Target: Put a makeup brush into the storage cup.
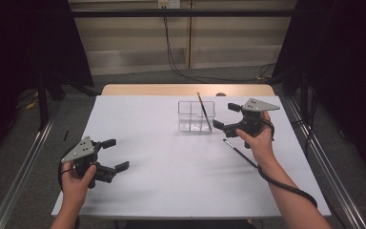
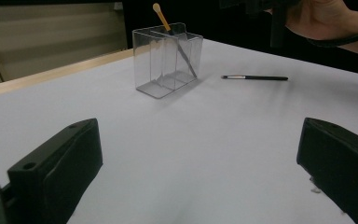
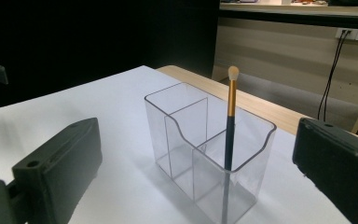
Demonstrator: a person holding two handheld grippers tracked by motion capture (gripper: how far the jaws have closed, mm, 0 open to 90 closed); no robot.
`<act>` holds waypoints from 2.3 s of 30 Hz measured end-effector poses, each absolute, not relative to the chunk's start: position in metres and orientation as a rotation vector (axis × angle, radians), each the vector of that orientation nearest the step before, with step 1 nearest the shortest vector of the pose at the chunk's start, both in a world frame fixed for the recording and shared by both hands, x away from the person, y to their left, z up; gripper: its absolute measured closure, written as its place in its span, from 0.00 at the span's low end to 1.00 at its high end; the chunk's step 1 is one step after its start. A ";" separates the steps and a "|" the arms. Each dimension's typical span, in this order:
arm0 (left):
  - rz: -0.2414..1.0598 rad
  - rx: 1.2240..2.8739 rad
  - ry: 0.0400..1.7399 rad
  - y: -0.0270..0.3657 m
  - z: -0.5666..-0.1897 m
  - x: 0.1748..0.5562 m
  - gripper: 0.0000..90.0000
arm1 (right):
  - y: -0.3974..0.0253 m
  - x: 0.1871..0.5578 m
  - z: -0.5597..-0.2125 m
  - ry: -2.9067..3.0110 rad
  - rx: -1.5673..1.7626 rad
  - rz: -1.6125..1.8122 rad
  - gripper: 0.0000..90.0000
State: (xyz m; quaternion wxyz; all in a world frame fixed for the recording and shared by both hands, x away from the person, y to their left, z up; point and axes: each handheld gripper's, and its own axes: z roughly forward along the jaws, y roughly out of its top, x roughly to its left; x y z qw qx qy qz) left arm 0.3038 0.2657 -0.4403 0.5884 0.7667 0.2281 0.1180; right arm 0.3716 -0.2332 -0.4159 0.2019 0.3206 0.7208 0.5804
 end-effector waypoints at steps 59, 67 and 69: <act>0.258 1.788 0.533 0.265 -0.444 0.305 0.00 | -0.286 0.301 -0.451 2.019 0.927 1.606 0.00; 0.262 1.788 0.538 0.265 -0.443 0.305 0.00 | -0.293 0.294 -0.453 2.021 0.931 1.597 0.00; 0.263 1.788 0.537 0.265 -0.443 0.305 0.00 | -0.294 0.292 -0.453 2.020 0.933 1.589 0.00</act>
